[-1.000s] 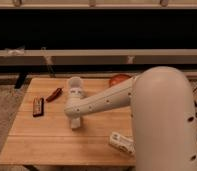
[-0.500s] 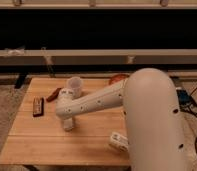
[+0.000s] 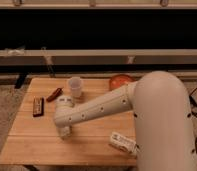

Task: Wipe the white sponge on the table

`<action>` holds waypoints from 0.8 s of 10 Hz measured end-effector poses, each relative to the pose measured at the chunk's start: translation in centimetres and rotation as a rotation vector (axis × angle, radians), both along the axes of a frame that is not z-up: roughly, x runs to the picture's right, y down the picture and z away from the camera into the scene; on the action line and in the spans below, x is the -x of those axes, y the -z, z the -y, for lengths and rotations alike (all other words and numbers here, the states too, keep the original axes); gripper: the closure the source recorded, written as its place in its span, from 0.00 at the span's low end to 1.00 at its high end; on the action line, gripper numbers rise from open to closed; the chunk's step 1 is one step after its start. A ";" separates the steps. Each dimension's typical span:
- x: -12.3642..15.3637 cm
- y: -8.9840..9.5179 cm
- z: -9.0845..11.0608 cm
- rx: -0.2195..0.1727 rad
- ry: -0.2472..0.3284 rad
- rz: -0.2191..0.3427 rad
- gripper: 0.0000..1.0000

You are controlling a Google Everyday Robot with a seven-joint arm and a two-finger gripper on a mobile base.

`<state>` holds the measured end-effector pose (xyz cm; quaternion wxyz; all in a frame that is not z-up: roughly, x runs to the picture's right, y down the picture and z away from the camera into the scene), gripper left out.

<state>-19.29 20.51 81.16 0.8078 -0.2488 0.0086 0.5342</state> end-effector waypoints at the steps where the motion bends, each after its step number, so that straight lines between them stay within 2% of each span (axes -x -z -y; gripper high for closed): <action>1: -0.8 0.2 -0.5 -0.001 -0.008 -0.011 1.00; 3: -3.0 -0.1 -0.1 -0.008 -0.034 -0.047 1.00; 8: -7.9 -1.3 3.3 -0.057 -0.113 -0.129 1.00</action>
